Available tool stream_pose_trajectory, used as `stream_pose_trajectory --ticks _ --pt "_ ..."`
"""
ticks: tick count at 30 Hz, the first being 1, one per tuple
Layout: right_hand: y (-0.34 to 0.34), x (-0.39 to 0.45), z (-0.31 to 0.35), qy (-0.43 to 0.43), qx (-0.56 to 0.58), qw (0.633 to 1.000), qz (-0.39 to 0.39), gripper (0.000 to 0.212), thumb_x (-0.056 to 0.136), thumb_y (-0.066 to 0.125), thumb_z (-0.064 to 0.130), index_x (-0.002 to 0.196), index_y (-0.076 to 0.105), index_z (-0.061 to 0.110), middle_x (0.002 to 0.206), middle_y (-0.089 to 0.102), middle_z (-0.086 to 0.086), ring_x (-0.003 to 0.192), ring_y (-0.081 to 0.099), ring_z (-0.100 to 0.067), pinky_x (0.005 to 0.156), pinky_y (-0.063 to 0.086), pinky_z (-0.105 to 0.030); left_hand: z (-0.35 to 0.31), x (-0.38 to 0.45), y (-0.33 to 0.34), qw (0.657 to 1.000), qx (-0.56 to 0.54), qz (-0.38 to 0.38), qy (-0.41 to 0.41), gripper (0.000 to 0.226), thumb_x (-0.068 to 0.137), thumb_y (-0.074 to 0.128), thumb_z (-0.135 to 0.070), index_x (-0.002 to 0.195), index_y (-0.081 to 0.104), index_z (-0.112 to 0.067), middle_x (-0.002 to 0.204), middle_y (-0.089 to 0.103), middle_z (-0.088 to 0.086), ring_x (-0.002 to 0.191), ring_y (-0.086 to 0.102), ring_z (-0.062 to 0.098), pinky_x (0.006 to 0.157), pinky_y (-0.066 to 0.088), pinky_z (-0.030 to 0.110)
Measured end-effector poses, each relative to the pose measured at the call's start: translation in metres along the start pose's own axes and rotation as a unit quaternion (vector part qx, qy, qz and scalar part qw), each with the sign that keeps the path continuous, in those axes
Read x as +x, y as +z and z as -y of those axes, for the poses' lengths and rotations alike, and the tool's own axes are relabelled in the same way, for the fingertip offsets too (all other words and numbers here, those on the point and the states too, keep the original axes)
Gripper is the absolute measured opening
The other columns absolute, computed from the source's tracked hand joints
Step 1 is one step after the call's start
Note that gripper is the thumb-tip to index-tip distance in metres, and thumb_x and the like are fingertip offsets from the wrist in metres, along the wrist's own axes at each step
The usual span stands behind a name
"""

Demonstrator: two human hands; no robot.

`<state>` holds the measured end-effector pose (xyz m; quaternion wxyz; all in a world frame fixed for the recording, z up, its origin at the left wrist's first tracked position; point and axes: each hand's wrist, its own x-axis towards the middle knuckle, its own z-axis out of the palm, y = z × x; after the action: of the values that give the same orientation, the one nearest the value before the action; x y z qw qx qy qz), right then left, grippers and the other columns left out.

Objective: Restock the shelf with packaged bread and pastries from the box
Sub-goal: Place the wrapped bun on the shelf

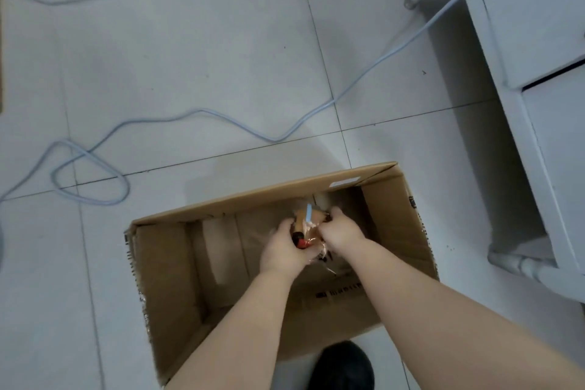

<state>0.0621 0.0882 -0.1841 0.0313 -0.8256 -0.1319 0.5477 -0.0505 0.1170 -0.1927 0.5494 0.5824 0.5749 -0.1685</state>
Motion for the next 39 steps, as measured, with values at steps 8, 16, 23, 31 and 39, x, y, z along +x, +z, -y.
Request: stream_pose_trajectory --ticks 8,16,23,31,39 --pt "-0.057 -0.175 0.038 0.029 -0.025 0.994 0.103 0.047 0.09 0.048 0.014 0.136 0.037 0.013 0.105 0.066 -0.012 0.069 0.062 -0.017 0.052 0.042 -0.022 -0.049 -0.156 -0.087 0.999 0.031 0.043 0.005 0.042 0.074 0.076 -0.037 0.109 0.056 -0.024 0.1 0.061 -0.008 0.093 0.064 0.018 0.08 0.057 0.042" --pt "-0.198 -0.434 0.096 -0.099 0.003 0.995 0.022 0.039 0.088 0.059 0.015 0.126 0.053 0.012 0.066 0.054 0.001 0.053 0.05 -0.01 0.041 0.038 -0.013 -0.197 -0.369 -0.211 0.992 0.019 0.032 0.119 0.047 0.074 0.08 -0.028 0.114 0.056 -0.024 0.106 0.061 -0.005 0.089 0.064 0.022 0.073 0.053 0.031" --pt "-0.305 -0.648 0.093 -0.154 0.166 0.956 -0.185 0.056 0.08 0.072 0.031 0.131 0.05 0.018 0.115 0.06 -0.003 0.094 0.054 -0.017 0.064 0.045 -0.022 -0.36 -0.533 -0.282 0.929 0.12 0.089 0.34 0.053 0.073 0.08 -0.026 0.119 0.055 -0.021 0.117 0.06 0.006 0.065 0.055 0.009 0.041 0.041 0.012" --pt "-0.32 -0.816 0.007 -0.118 0.324 0.86 -0.377 0.045 0.069 0.081 0.033 0.107 0.062 0.018 0.105 0.067 -0.002 0.095 0.064 -0.017 0.086 0.054 -0.033 -0.456 -0.687 -0.235 0.749 0.303 0.267 0.525 0.037 0.073 0.08 -0.019 0.104 0.061 -0.028 0.111 0.059 0.004 0.091 0.056 0.01 0.053 0.048 0.015" --pt "-0.259 -0.957 -0.105 -0.092 0.504 0.587 -0.627 0.036 0.071 0.082 0.028 0.098 0.063 0.013 0.098 0.07 -0.007 0.092 0.068 -0.021 0.08 0.058 -0.037 -0.444 -0.84 -0.134 0.689 0.109 0.319 0.641 0.058 0.073 0.08 -0.023 0.123 0.053 -0.018 0.112 0.056 0.003 0.1 0.057 0.018 0.066 0.059 0.025"
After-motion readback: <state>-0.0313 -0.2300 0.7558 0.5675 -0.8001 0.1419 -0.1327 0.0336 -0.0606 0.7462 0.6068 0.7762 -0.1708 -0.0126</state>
